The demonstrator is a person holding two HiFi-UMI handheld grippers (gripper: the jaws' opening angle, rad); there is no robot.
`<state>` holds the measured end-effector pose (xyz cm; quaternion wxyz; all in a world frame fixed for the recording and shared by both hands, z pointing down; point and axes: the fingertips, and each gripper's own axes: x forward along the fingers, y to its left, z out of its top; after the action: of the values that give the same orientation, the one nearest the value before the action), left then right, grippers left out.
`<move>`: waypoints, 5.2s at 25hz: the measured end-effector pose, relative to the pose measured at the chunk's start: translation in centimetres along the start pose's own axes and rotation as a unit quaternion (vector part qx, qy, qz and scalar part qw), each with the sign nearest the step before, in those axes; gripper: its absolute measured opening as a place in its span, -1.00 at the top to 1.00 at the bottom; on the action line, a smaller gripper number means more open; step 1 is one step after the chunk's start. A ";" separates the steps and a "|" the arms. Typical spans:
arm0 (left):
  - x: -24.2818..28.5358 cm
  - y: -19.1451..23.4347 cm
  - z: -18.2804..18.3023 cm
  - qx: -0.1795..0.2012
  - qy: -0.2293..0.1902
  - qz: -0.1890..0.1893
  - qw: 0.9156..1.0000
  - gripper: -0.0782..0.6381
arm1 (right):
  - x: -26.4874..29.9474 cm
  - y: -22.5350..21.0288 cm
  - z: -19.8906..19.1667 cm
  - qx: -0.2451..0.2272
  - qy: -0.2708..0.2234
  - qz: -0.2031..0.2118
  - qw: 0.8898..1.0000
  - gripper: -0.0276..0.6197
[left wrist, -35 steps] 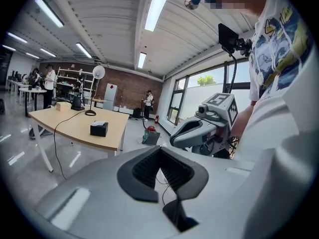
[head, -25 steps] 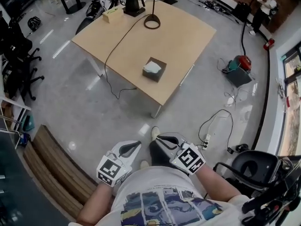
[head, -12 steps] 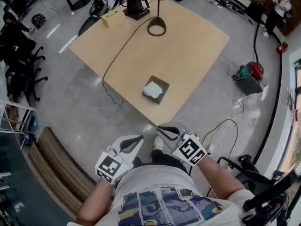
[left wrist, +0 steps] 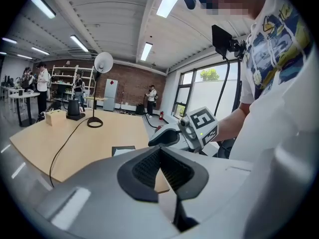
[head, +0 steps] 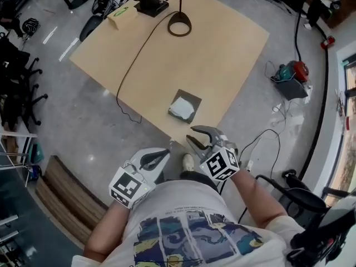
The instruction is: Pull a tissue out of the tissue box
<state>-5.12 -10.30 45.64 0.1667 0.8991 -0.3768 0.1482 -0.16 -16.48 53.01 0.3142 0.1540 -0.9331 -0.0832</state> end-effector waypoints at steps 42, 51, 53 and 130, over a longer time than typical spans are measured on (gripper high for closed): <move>-2.8 8.7 0.4 0.001 0.001 -0.021 1.000 0.76 | 10.4 -3.5 -6.8 -0.113 0.162 -0.045 0.979 0.90; -2.9 8.8 0.8 -0.004 -0.016 -0.028 0.999 0.76 | 9.2 -4.6 -5.4 -0.060 0.158 -0.045 0.985 0.91; -3.0 9.0 0.9 -0.002 -0.017 -0.031 0.999 0.76 | 9.0 -5.0 -4.8 -0.050 0.154 -0.051 0.985 0.91; -3.6 9.4 1.6 0.038 -0.015 -0.123 0.992 0.76 | -2.3 -5.3 12.3 0.065 0.028 -0.180 0.981 0.91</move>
<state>-14.15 -14.96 44.55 0.1439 0.9463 -0.2599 0.1272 -4.73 -19.99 40.69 0.3096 0.3414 -0.8845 -0.0728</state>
